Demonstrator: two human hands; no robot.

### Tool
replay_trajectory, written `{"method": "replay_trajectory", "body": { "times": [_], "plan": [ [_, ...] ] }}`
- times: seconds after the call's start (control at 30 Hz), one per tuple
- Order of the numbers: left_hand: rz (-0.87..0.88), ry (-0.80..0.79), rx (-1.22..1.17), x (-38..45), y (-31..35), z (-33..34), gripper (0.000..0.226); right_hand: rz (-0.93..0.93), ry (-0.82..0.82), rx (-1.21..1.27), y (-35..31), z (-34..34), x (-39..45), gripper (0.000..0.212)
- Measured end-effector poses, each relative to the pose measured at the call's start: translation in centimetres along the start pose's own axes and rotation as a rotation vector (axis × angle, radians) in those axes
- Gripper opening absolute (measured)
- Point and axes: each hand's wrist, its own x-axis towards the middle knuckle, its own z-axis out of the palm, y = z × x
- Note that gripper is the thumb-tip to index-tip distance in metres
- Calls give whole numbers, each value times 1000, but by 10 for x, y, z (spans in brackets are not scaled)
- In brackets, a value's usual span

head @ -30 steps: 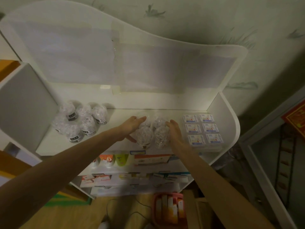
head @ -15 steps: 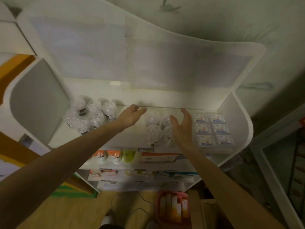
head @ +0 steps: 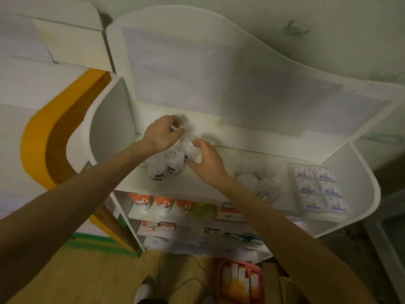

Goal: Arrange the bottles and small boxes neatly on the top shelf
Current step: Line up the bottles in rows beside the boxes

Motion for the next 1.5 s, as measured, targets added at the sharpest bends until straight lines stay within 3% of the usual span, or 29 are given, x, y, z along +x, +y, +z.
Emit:
{"method": "replay_trajectory", "body": {
  "times": [0.07, 0.17, 0.4, 0.6, 0.77, 0.9, 1.13, 1.23, 1.33, 1.5],
  "plan": [
    [19, -48, 73, -6, -15, -9, 34, -1, -97, -51, -9, 20, 6, 58],
    [59, -134, 151, -20, -37, -15, 37, 33, -119, -80, -17, 40, 11, 63],
    [234, -243, 312, -50, -69, -16, 43, 135, -22, -161, -34, 57, 18, 61],
    [362, -280, 457, -53, -77, -18, 61, 207, 81, -25, -34, 53, 7, 65],
    [411, -276, 425, -53, -81, -18, 65, 114, 7, -137, -27, 49, -9, 69],
    [441, -334, 392, -55, -86, -16, 63, 100, -83, -117, -27, 51, -22, 78],
    [499, -395, 343, -50, -87, -24, 71, 138, -102, -123, -37, 51, -26, 80],
    [462, -367, 329, -41, -85, -39, 60, 107, -80, -166, -48, 51, -25, 76],
    [370, -381, 476, -27, -84, -54, 44, 62, -105, -274, -59, 56, -20, 75],
    [300, -480, 693, -23, -95, -63, 45, 81, -197, -378, -77, 70, -8, 86]
  ]
}}
